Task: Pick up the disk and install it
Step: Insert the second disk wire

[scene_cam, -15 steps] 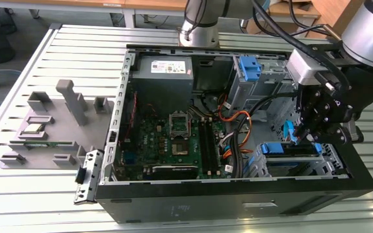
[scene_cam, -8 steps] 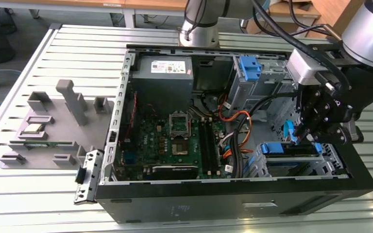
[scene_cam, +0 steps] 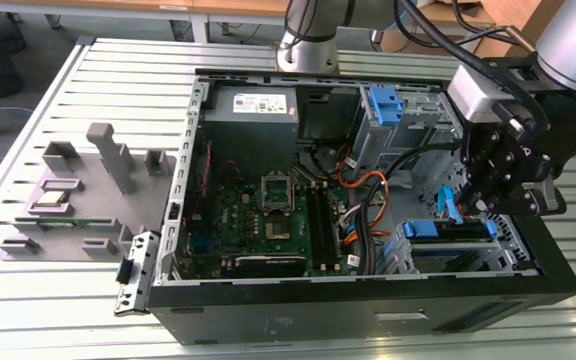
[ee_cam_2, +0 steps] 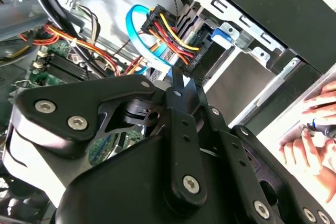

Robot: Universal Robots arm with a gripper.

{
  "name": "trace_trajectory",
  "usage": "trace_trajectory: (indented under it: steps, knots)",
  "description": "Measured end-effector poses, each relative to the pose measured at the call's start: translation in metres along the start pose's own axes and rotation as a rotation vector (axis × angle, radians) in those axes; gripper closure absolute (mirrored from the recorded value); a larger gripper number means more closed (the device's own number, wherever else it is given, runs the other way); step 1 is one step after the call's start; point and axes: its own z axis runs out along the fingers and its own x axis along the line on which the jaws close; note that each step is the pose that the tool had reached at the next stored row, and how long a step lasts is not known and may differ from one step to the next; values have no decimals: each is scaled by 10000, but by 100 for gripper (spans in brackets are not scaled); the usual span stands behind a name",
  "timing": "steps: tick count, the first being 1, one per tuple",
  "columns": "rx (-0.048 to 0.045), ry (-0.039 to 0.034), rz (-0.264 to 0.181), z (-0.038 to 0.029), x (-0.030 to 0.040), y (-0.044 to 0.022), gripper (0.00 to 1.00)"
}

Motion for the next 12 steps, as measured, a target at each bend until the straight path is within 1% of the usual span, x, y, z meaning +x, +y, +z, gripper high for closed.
trace_trajectory:
  steps: [4, 6, 12]
  knots:
    - [5, -93, 5, -76, 1, -1, 76]
    - [7, -118, 7, -103, 1, -2, 76]
    - [7, -131, 8, -106, 1, -2, 76]
